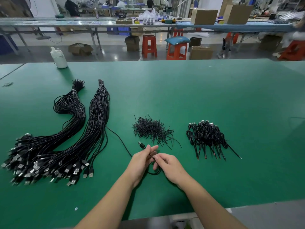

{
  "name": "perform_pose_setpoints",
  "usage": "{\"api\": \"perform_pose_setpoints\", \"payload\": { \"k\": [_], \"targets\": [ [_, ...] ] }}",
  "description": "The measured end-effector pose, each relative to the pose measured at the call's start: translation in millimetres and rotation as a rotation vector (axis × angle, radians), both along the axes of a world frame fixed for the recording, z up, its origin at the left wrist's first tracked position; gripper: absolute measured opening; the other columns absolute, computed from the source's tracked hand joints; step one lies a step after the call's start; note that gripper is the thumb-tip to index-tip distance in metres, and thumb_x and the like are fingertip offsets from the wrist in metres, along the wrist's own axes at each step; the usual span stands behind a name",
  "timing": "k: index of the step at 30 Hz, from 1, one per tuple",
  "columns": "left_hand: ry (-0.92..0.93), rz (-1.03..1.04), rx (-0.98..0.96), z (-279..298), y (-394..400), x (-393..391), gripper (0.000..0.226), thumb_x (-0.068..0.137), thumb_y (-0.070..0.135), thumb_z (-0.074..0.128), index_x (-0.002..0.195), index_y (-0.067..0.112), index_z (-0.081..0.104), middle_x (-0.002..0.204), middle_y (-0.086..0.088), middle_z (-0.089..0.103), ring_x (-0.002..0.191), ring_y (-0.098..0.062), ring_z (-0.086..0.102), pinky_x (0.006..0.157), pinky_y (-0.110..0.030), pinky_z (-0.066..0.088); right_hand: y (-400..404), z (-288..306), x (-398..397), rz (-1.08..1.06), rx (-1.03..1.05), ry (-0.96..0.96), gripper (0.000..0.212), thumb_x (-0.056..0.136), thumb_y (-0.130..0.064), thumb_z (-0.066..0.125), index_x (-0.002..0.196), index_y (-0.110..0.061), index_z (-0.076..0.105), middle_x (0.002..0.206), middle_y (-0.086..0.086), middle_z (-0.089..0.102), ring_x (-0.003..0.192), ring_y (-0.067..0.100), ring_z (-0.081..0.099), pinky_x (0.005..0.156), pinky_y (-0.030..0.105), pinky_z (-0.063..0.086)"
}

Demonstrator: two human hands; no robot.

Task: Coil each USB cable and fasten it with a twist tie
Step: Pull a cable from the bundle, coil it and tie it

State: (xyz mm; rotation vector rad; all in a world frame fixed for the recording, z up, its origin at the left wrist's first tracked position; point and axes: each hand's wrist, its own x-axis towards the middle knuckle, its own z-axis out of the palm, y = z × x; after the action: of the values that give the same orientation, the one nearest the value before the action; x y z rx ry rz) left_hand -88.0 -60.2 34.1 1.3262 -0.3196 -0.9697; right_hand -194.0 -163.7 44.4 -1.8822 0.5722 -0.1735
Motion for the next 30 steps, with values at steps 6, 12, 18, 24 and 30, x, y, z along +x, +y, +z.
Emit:
{"api": "perform_pose_setpoints", "payload": {
  "k": [6,12,18,24,30],
  "targets": [
    [0.065,-0.044,-0.037,8.4,1.8,4.9,0.044,0.104,0.025,0.034,0.119,0.004,0.069,0.115,-0.019,0.07,0.099,-0.021,0.067,0.086,-0.028,0.052,10.8,17.5,5.3,-0.012,0.134,-0.057,0.027,0.106,-0.019,0.043,0.093,-0.008,0.064,0.057,-0.011,0.047,0.062,0.015,0.044,0.064,0.032,0.042],
    [-0.065,-0.098,-0.029,28.0,5.5,9.9,0.051,0.106,0.033,0.026,0.119,0.014,0.071,0.115,-0.012,0.071,0.099,-0.019,0.067,0.081,-0.035,0.053,20.5,33.2,10.0,-0.019,0.172,-0.124,0.029,0.107,-0.02,0.039,0.092,-0.008,0.061,0.055,-0.007,0.042,0.053,0.014,0.044,0.065,0.043,0.047],
    [0.093,0.161,-0.43,81.8,0.9,36.3,0.051,0.108,0.031,0.026,0.11,0.001,0.067,0.123,-0.014,0.068,0.123,-0.025,0.06,0.109,-0.043,0.044,34.6,25.8,3.2,0.11,0.373,0.041,0.046,0.107,-0.044,0.033,0.075,-0.015,0.051,0.054,-0.002,0.025,0.043,0.013,0.019,0.042,0.025,0.021],
    [0.033,-0.723,-0.103,116.9,32.9,45.4,0.05,0.102,0.037,0.035,0.093,0.005,0.072,0.095,-0.021,0.073,0.076,-0.03,0.074,0.059,-0.031,0.06,22.6,26.5,-0.9,-0.066,0.509,0.046,0.043,0.104,-0.047,0.04,0.072,-0.018,0.042,0.056,-0.007,0.026,0.048,0.012,0.016,0.047,0.027,0.015],
    [-0.404,-0.692,0.469,73.9,30.9,24.7,0.049,0.107,0.033,0.037,0.117,-0.006,0.064,0.11,-0.017,0.071,0.101,-0.032,0.07,0.091,-0.041,0.057,20.5,39.3,6.9,-0.033,0.375,0.06,0.043,0.105,-0.043,0.039,0.07,-0.02,0.046,0.052,-0.006,0.031,0.042,0.012,0.023,0.042,0.026,0.023]
  ]
}}
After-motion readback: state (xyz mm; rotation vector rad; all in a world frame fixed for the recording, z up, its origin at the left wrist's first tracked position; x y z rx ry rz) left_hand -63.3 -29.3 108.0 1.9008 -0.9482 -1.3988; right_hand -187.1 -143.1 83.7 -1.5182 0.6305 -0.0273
